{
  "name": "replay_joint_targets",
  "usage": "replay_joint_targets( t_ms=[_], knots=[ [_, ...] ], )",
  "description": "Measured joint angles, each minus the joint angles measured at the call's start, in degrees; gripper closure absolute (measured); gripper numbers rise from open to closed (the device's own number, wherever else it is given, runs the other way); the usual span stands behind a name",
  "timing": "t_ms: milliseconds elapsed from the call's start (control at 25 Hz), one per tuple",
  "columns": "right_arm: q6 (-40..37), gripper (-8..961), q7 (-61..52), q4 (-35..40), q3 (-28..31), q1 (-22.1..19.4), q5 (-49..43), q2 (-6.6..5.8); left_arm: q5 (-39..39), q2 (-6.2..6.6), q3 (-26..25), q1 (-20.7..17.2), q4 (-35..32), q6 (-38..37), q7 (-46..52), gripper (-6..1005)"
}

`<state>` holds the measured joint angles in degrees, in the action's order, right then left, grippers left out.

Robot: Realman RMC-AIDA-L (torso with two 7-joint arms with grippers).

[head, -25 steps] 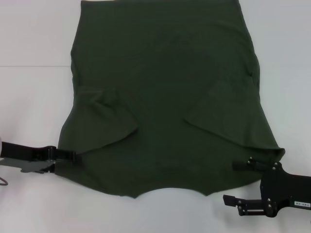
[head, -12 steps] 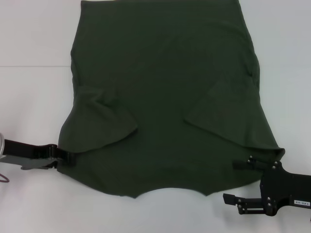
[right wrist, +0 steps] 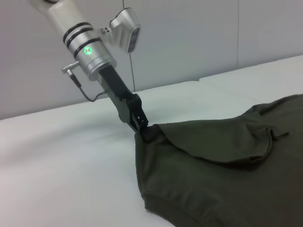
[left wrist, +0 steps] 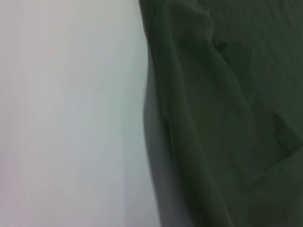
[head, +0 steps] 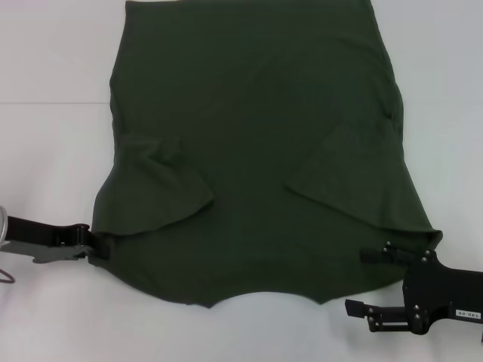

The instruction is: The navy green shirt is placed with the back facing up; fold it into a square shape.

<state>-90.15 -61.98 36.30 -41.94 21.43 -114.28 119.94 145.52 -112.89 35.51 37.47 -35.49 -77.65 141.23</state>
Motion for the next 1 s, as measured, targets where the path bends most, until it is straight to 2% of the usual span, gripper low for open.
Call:
replay_joint_targets(
  t_ms=[80, 200, 320, 520, 640, 760, 880, 1000],
  knots=[
    [-0.1, 12, -1.7, 0.3, 0.0, 0.1, 0.0, -0.04, -0.2, -0.20, 0.0, -0.2, -0.4, 0.0, -0.2, 951],
    [-0.9, 12, -9.2, 2.9, 0.2, 0.2, 0.0, -0.16, -0.4, -0.37, -0.1, -0.4, -0.8, 0.0, -0.6, 955],
    [-2.2, 11, -21.9, 8.2, 0.0, 0.3, -0.8, -0.73, -0.4, -0.38, -0.3, -0.4, -0.8, -0.2, -1.4, 959],
    [-8.9, 11, -42.2, 18.9, 0.4, 1.8, -5.2, -3.17, -0.6, -0.37, -0.5, -0.1, -0.9, -0.5, -2.0, 959],
    [-11.1, 12, -55.8, 23.5, 0.4, 3.8, -7.4, -5.48, -0.6, -0.38, -0.5, 0.1, -0.9, -0.5, -2.6, 959],
    [-13.1, 11, -68.2, 25.0, 0.6, 6.8, -12.0, -7.70, -0.6, -0.50, -0.4, 0.1, -1.0, -0.6, -3.1, 960],
    [-13.2, 18, -79.6, 26.3, 1.9, 10.7, -22.6, -8.49, -0.6, -0.50, -0.3, 0.1, -1.0, -0.6, -3.1, 960],
    [-13.3, 26, -83.5, 26.8, 3.6, 13.9, -31.7, -8.42, -0.6, -0.46, -0.3, 0.2, -1.0, -0.9, -3.2, 960]
  ],
)
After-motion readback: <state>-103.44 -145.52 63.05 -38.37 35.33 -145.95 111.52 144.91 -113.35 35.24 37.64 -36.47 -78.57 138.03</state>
